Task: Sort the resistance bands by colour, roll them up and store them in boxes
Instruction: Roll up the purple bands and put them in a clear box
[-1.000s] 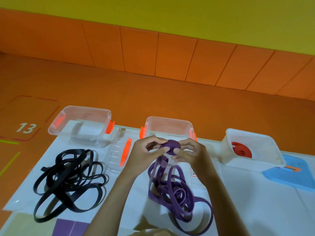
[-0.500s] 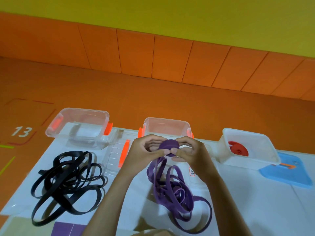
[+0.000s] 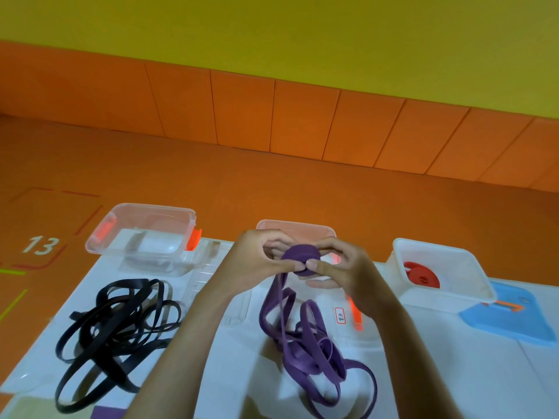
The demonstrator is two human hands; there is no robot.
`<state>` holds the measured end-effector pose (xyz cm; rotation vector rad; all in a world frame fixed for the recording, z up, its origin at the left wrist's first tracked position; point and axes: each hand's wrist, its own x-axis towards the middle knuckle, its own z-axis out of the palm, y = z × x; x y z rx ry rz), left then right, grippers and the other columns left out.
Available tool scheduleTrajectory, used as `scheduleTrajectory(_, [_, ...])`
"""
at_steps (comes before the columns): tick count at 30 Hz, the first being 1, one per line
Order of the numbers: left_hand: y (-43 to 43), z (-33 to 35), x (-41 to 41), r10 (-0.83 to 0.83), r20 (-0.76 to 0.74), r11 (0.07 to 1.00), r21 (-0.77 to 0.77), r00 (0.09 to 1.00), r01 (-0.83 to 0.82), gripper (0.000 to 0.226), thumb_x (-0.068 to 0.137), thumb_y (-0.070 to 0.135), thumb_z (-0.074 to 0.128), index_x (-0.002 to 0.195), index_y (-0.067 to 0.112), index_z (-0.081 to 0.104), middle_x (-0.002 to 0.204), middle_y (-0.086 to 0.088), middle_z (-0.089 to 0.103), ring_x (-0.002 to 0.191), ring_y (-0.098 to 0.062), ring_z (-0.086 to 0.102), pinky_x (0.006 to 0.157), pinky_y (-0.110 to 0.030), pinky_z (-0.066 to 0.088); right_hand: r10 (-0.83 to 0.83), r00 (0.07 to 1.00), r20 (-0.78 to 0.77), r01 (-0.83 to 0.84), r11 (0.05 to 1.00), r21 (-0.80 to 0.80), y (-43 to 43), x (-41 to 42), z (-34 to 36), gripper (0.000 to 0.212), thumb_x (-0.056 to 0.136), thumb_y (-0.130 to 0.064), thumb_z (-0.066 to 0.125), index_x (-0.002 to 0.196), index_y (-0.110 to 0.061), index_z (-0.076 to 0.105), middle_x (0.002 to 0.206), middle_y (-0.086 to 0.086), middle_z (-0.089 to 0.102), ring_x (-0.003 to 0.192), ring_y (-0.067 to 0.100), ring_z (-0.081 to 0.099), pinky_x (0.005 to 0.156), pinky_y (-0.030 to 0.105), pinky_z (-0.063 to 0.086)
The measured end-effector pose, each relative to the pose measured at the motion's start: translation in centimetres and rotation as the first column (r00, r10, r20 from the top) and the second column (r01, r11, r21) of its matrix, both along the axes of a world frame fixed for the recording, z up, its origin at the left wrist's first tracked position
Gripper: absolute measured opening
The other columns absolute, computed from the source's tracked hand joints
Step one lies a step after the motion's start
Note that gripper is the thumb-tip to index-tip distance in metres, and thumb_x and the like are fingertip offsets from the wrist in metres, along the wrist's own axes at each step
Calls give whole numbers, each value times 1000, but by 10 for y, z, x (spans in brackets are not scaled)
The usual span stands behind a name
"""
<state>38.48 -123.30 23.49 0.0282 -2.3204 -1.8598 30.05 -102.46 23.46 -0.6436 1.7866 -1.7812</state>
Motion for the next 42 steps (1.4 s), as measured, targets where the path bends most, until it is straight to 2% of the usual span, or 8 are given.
scheduleTrajectory(6, [7,0,-2,118,-114,971,221,986,-91,30,78,8,92,104,18,83,102,-2,83,95,-17,80,79,-19,60,-52,981,185,94,970,-223,-7,4,0,32,90,-16,76,116,-1,65,128,15,69,115,39,71,87,48,63])
scheduleTrajectory(11, [1,8,-6,65,-45,993,106,997,-60,31,77,13,94,100,31,84,100,6,83,93,-13,80,79,-21,61,-23,983,-184,47,991,126,5,-11,11,27,87,-22,83,112,-23,73,104,-8,78,89,13,76,73,22,60])
scheduleTrajectory(14, [5,18,-12,48,-84,992,118,995,-38,33,81,23,92,111,33,81,105,7,82,99,-12,78,83,-22,59,-101,993,-64,97,994,-56,0,-13,22,32,83,-23,82,113,-14,72,94,3,77,80,27,78,69,29,63])
scheduleTrajectory(20, [4,23,-16,75,-118,967,251,990,-44,26,84,16,90,108,21,82,106,-5,82,102,-23,79,83,-25,61,-78,986,149,116,956,-268,-5,-9,20,37,85,-14,79,113,3,61,110,17,76,99,42,77,84,37,64])
scheduleTrajectory(26, [-3,27,-13,-53,-55,994,94,997,58,26,86,18,87,110,26,82,105,2,82,99,-15,78,84,-21,59,37,983,-178,-16,993,119,8,-15,25,28,84,-13,87,109,-17,75,106,2,76,90,14,74,70,25,60])
scheduleTrajectory(29, [-1,27,-12,-47,-52,997,62,998,50,25,90,16,84,113,21,80,106,2,82,99,-16,77,87,-24,60,19,992,-126,-11,997,71,7,-18,34,32,83,-21,87,112,-28,76,100,1,76,88,25,78,70,28,63])
scheduleTrajectory(37, [1,20,-9,44,-11,974,224,999,-41,28,80,21,93,106,24,83,106,1,82,102,-15,78,81,-20,60,-49,989,137,68,988,-140,0,-9,14,39,86,-16,80,115,5,64,118,15,74,104,38,75,82,44,65])
scheduleTrajectory(42, [-1,13,-10,-23,60,999,-27,998,24,25,80,16,92,103,19,83,98,7,83,92,-10,79,77,-19,59,54,990,-134,-23,976,218,4,-11,14,28,88,-26,84,110,-17,70,110,0,76,100,18,75,75,33,65])
